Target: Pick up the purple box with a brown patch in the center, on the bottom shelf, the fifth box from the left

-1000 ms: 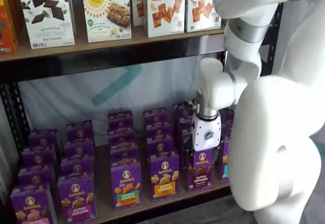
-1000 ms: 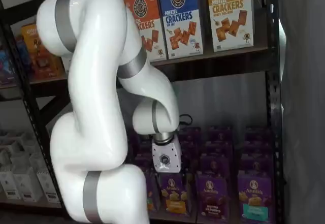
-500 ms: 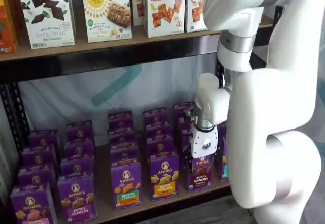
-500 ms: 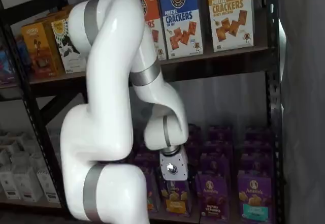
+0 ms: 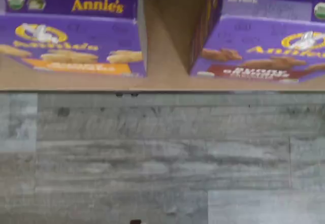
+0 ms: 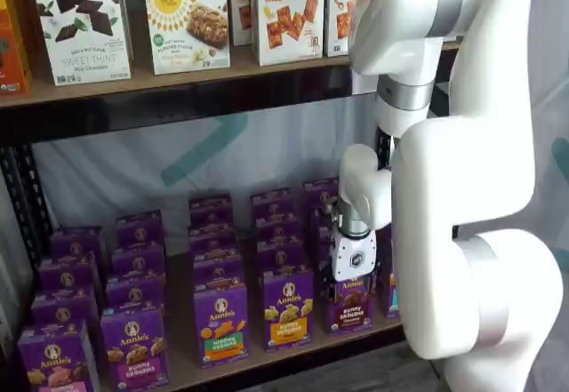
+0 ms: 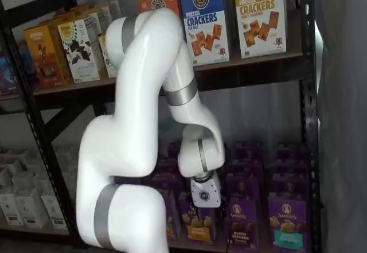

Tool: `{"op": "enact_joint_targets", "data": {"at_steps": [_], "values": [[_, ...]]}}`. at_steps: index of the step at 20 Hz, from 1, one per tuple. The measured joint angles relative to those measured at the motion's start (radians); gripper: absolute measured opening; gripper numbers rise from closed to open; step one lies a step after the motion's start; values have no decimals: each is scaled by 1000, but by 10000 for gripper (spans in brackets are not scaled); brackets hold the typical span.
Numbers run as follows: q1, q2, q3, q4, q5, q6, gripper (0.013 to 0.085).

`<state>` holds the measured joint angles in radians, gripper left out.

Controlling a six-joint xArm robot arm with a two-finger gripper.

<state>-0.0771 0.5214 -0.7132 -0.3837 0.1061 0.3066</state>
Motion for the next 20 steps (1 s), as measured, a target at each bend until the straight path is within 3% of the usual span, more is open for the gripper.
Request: {"op": "enact_joint_targets", "data": {"at_steps": [2, 3, 6, 10, 15, 18, 20], "values": [[-2, 36, -36, 44, -9, -46, 850], [-6, 48, -54, 40, -11, -46, 850], [-23, 74, -98, -30, -21, 9, 850], [-21, 102, -159, -46, 16, 25, 850], [-9, 132, -215, 44, 51, -54, 850], [-11, 143, -235, 48, 62, -61, 850], [-11, 150, -242, 88, 59, -100, 850]]}}
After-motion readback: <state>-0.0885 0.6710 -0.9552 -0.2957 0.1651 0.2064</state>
